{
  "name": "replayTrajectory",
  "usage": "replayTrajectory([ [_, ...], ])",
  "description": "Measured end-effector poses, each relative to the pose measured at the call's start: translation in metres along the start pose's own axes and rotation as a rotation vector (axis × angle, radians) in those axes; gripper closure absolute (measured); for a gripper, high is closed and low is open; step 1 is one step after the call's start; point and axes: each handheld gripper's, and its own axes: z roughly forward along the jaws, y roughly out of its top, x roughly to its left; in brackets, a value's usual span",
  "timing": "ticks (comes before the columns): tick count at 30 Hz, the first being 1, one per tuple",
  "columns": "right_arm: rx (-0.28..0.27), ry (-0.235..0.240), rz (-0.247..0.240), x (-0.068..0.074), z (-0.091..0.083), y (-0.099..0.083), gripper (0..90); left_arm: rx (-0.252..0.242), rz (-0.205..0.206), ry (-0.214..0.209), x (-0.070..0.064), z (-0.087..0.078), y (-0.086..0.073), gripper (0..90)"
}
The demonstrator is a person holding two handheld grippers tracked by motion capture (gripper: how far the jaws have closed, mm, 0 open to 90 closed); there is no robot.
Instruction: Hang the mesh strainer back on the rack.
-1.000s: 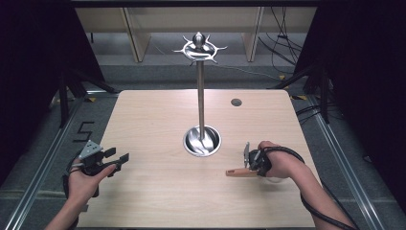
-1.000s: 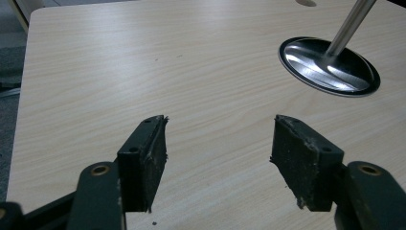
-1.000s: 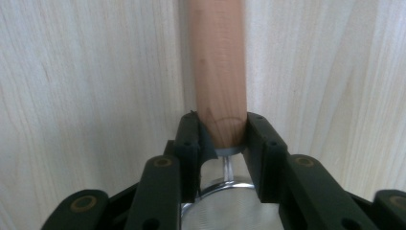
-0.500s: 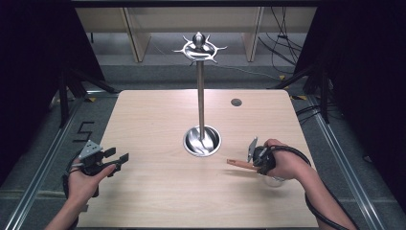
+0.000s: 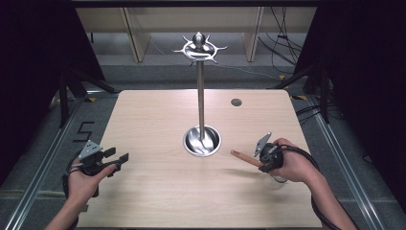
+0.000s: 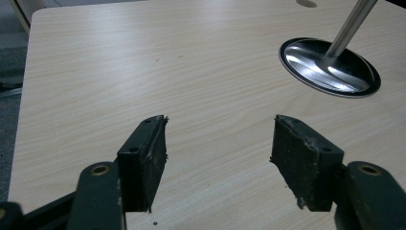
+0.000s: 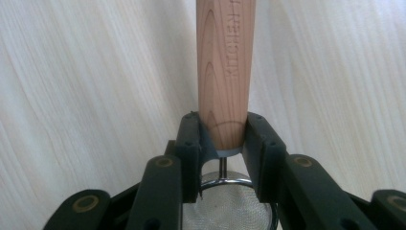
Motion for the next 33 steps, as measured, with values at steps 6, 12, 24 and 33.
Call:
replayTrajectory([
  [6,-0.138,-0.019,0.136,0.002,-0.01,-0.009,70.3,-0.002,-0.01,0.002,0.0,0.0,0.0,35.8],
  [12,-0.23,-0.031,0.194,0.004,-0.015,-0.015,70.3,-0.001,0.0,0.0,0.0,0.0,0.0,35.8],
  [24,-0.396,-0.059,0.27,0.011,-0.017,-0.027,70.3,0.001,-0.001,0.003,0.0,0.001,0.0,35.8],
  [33,-0.485,-0.074,0.341,0.013,-0.022,-0.028,70.3,-0.001,-0.007,0.003,0.0,0.0,0.0,35.8],
])
